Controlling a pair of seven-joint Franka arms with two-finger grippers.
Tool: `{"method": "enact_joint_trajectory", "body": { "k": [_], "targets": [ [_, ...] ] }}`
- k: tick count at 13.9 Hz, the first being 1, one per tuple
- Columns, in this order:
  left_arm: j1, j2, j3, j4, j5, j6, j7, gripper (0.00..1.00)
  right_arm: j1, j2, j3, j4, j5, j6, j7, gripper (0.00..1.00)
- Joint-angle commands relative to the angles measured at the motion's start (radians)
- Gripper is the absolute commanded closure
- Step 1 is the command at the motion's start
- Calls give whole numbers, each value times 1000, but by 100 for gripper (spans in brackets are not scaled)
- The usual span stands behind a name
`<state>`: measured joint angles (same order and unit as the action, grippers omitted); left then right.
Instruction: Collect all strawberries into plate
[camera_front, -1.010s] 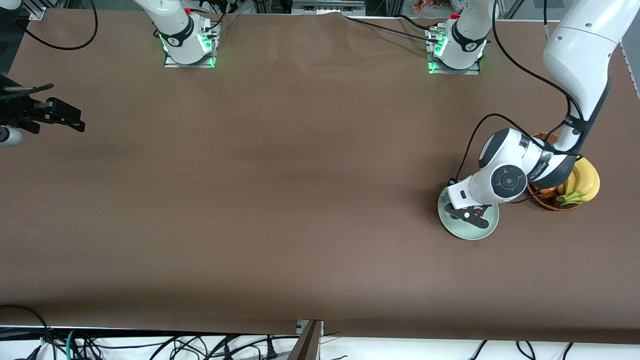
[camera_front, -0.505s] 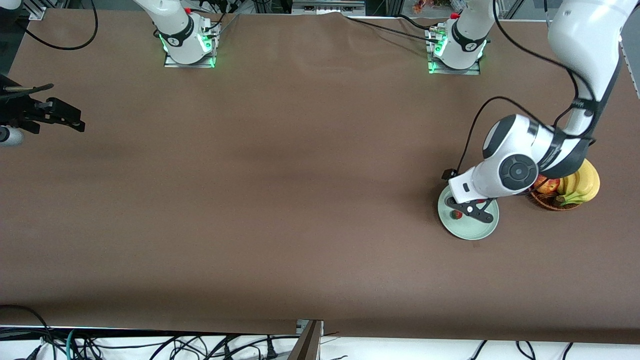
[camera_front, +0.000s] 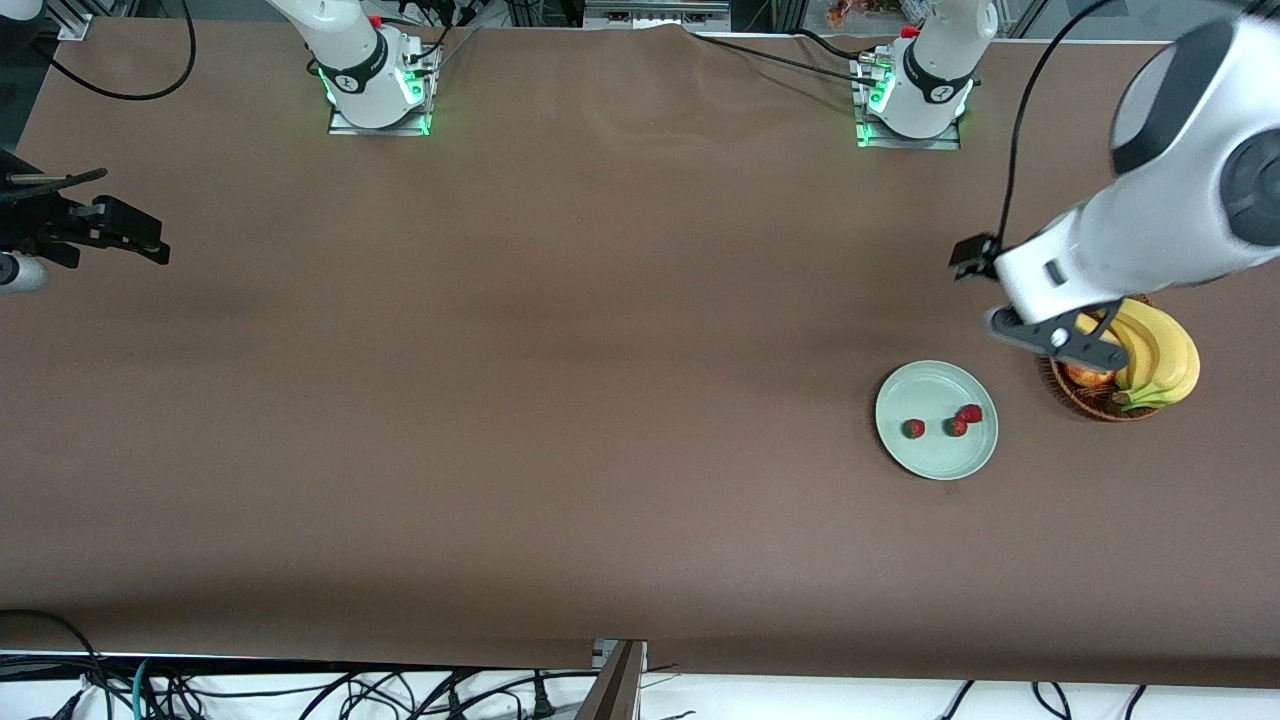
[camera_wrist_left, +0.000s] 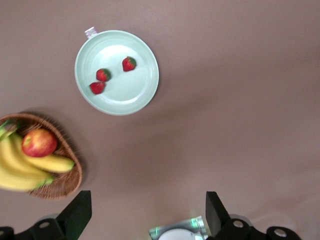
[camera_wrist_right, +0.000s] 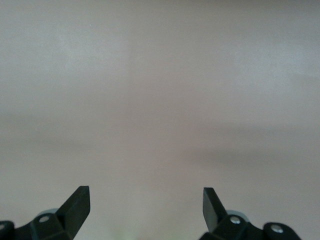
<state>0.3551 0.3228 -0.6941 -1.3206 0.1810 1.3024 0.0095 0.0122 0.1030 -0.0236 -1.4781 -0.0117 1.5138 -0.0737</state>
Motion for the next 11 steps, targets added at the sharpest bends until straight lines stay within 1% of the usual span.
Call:
{"method": "enact_joint_trajectory", "body": {
  "k": [1, 2, 3, 4, 5, 6, 7, 8, 9, 11],
  "targets": [
    [-5, -89, 16, 17, -21, -48, 9, 0, -9, -3, 7, 2, 1, -3, -9, 0],
    [-24, -144, 84, -14, -43, -10, 0, 0, -9, -3, 7, 2, 1, -3, -9, 0],
    [-118, -183, 235, -47, -81, 51, 4, 0, -9, -3, 7, 2, -1, -1, -9, 0],
    [-204, -232, 383, -105, -139, 101, 7, 0, -9, -3, 7, 2, 1, -3, -9, 0],
    [-262, -281, 478, -180, -164, 157, 3, 0, -11, -3, 7, 2, 1, -1, -8, 0],
    [-306, -333, 545, -263, -172, 210, 1, 0, -9, -3, 7, 2, 1, 0, -9, 0],
    [-336, -379, 592, -331, -170, 236, 0, 0, -9, -2, 7, 2, 1, 0, -9, 0],
    [-346, -392, 611, -354, -170, 238, 0, 0, -8, -2, 7, 2, 1, 0, -9, 0],
    [-346, -393, 619, -356, -169, 242, 0, 0, -9, -2, 7, 2, 1, 0, -9, 0],
    [-347, -392, 611, -347, -163, 232, 0, 0, -11, -2, 7, 2, 1, 0, -9, 0]
  ]
}}
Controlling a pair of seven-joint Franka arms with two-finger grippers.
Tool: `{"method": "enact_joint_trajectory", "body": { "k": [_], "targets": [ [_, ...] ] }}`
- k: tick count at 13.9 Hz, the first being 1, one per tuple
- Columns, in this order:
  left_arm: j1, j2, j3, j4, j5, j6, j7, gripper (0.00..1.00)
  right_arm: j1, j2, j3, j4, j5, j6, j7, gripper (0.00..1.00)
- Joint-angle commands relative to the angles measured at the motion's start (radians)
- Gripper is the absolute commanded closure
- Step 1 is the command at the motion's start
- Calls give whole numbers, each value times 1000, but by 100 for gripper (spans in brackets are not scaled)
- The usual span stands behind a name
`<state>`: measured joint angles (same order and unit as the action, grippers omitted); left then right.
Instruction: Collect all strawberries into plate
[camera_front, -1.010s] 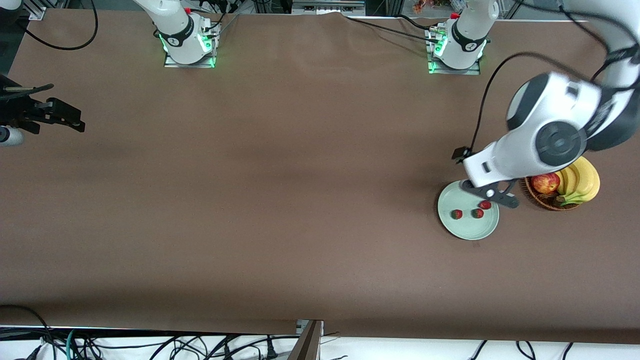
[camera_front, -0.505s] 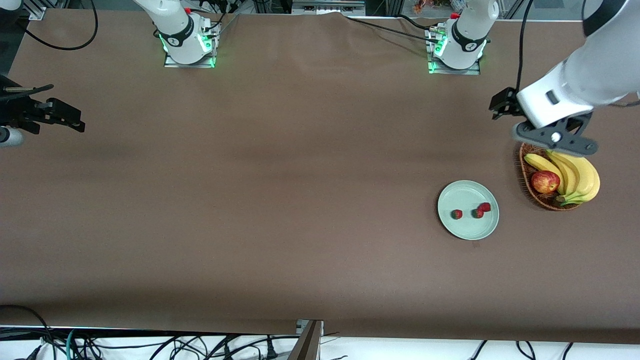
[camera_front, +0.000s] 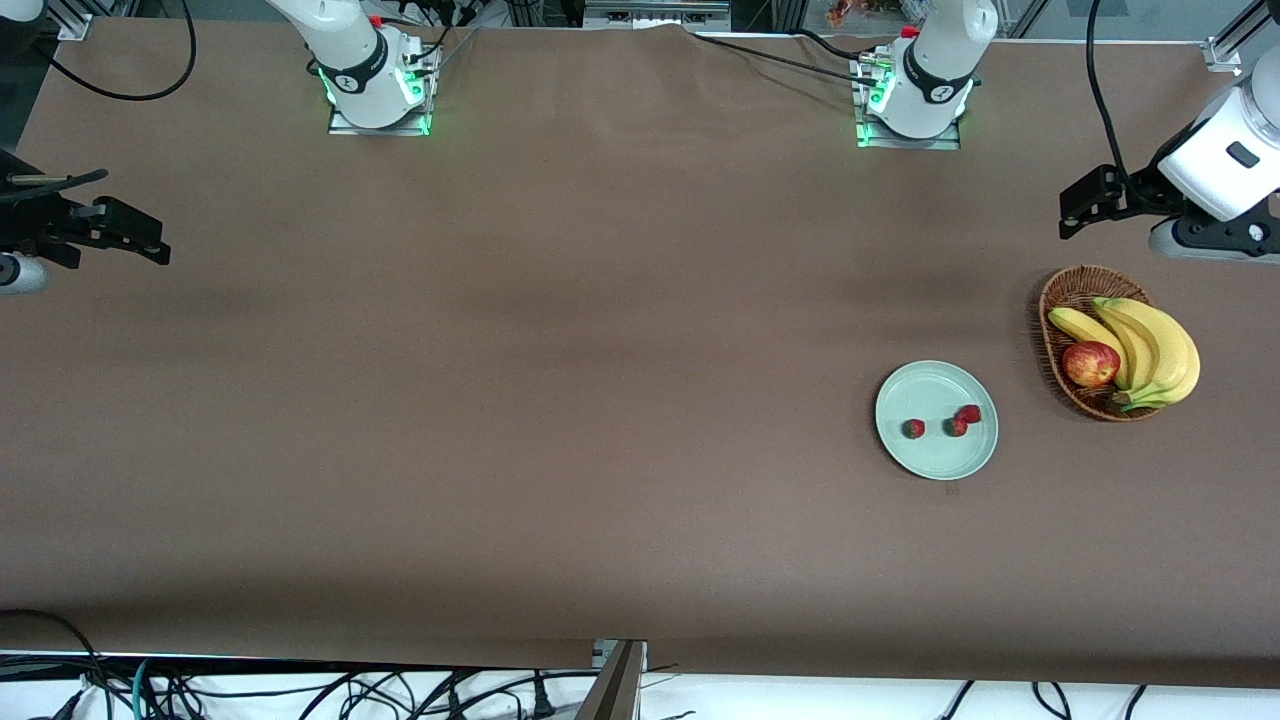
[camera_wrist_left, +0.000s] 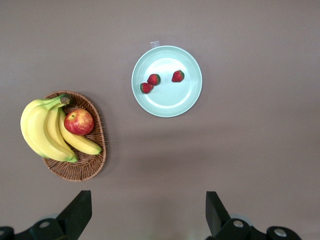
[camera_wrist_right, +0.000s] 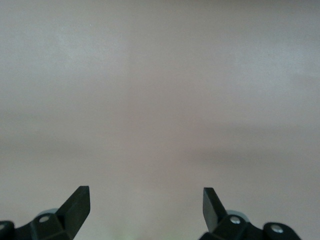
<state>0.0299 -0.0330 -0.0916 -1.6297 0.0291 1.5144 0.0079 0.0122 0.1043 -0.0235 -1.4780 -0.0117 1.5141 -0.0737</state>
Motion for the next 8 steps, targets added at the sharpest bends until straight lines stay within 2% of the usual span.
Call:
{"method": "enact_joint_trajectory", "body": {
  "k": [1, 8],
  "targets": [
    [-25, -30, 3, -26, -11, 18, 0, 0, -9, -3, 7, 2, 1, 0, -8, 0],
    [-13, -7, -3, 1, -20, -3, 7, 0, -11, -1, 7, 2, 1, 0, -11, 0]
  ]
}}
